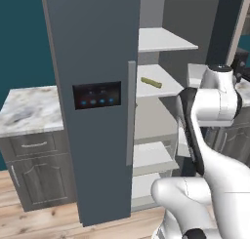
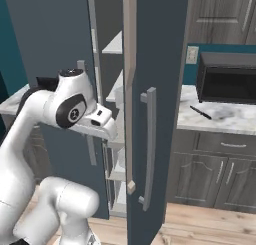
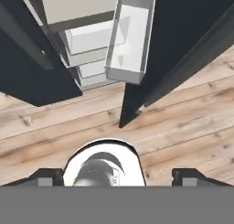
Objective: Retrieve the butter from the fridge and place it on a plate on the dining table. Then retrieve the butter knife by the fridge and place it near the plate.
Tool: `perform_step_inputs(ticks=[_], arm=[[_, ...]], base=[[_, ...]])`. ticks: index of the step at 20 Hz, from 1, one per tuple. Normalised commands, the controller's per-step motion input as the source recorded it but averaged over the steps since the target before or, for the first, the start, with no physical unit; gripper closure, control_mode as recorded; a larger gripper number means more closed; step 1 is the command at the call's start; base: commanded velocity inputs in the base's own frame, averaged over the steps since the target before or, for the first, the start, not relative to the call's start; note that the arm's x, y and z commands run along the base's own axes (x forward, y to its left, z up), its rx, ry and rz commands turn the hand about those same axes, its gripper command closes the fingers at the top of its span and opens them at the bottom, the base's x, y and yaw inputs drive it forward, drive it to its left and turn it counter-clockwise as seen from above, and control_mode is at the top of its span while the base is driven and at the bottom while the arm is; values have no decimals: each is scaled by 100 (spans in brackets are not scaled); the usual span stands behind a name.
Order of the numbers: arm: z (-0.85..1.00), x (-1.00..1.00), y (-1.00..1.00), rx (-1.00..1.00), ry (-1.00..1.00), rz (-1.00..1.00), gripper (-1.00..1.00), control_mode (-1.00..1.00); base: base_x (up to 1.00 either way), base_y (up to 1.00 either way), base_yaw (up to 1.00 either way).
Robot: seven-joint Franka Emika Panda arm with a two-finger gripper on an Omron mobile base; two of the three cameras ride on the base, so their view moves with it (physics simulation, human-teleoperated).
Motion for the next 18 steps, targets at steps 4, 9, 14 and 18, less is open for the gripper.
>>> perform_step_inputs(ticks=[4,9,14,18], arm=[[-27,31,96,-97,41,-1,-100,-100],[-31,23,64,-97,69,0,-100,-100],[-56,17,-27,-44,16,15,-100,-100],[-41,30,-43,-9,0,6,-100,-100]], base=[[0,0,0],[0,0,0],[0,0,0],[0,0,0]])
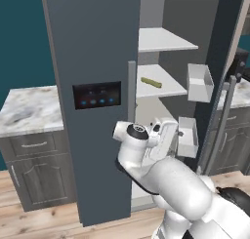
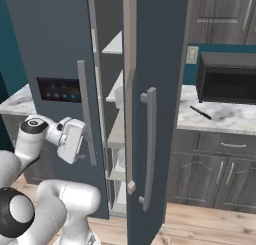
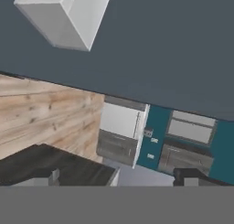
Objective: Retrieve the butter from the fridge and place it on a plate on the dining table. Then retrieve the butter knife by the fridge and place it near the plate.
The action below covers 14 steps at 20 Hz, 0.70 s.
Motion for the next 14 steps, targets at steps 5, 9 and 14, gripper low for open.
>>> perform_step_inputs(ticks=[5,9,14], arm=[[-42,50,-59,-4,0,11,-100,-100],[-14,53,-52,0,0,11,-100,-100],[0,62,-12,0,9,2,-100,-100]], base=[[0,0,0],[0,0,0],[0,0,0]])
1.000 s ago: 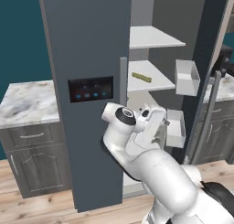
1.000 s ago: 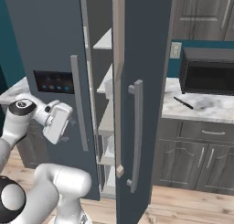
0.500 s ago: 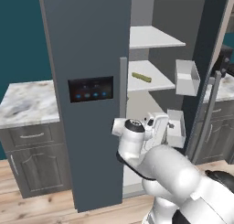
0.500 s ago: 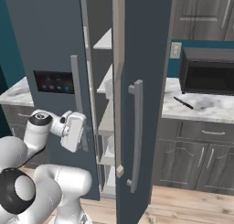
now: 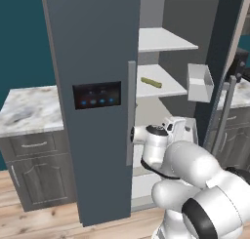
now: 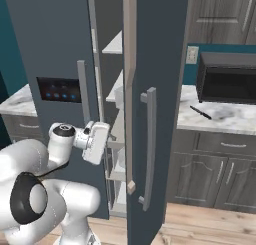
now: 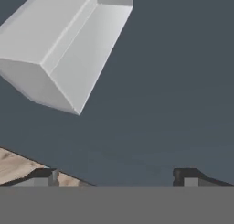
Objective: Retrieve the butter from the fridge and place it on a plate on the dining table. Then retrieve the butter knife by the fridge and place it near the plate.
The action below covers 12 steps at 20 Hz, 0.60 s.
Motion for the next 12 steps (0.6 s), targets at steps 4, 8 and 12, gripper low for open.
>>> perform_step_inputs(ticks=[4,8,12], arm=[[-1,27,-29,1,10,0,-100,-100],[-14,-8,-73,0,5,0,-100,-100],[-12,-36,-89,0,1,0,-100,-100]], base=[[0,0,0],[0,0,0],[0,0,0]])
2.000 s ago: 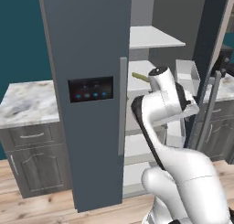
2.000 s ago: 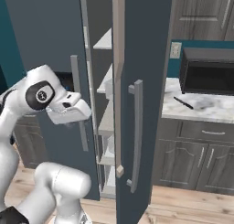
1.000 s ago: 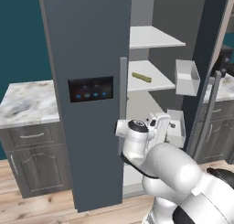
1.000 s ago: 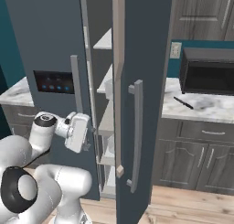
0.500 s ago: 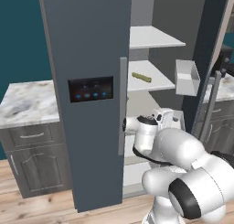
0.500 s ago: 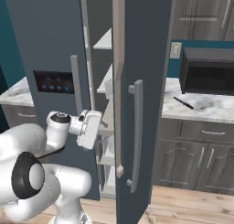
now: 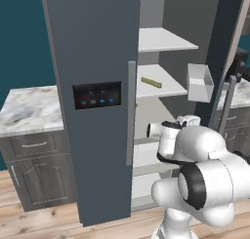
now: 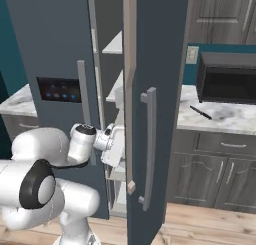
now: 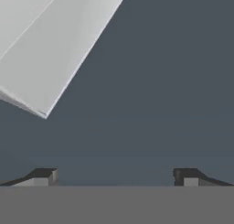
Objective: Retrieve the butter from the fridge and place it on a plate on the dining table. Then retrieve the butter knife by the fridge and place it near the plate.
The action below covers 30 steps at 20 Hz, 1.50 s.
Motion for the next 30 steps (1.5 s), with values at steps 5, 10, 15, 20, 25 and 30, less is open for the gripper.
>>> perform_step_inputs(ticks=[5,10,15,20,25,30], arm=[[-5,-59,-100,5,0,0,-100,-100],[0,-60,-99,10,0,0,-100,-100],[2,-17,13,6,0,-4,-100,-100],[0,5,100,5,-20,-17,-100,-100],[0,31,100,25,-23,-19,-100,-100],[0,44,100,43,-19,-30,-100,-100]], base=[[0,0,0],[0,0,0],[0,0,0],[0,0,0],[0,0,0],[0,0,0]])
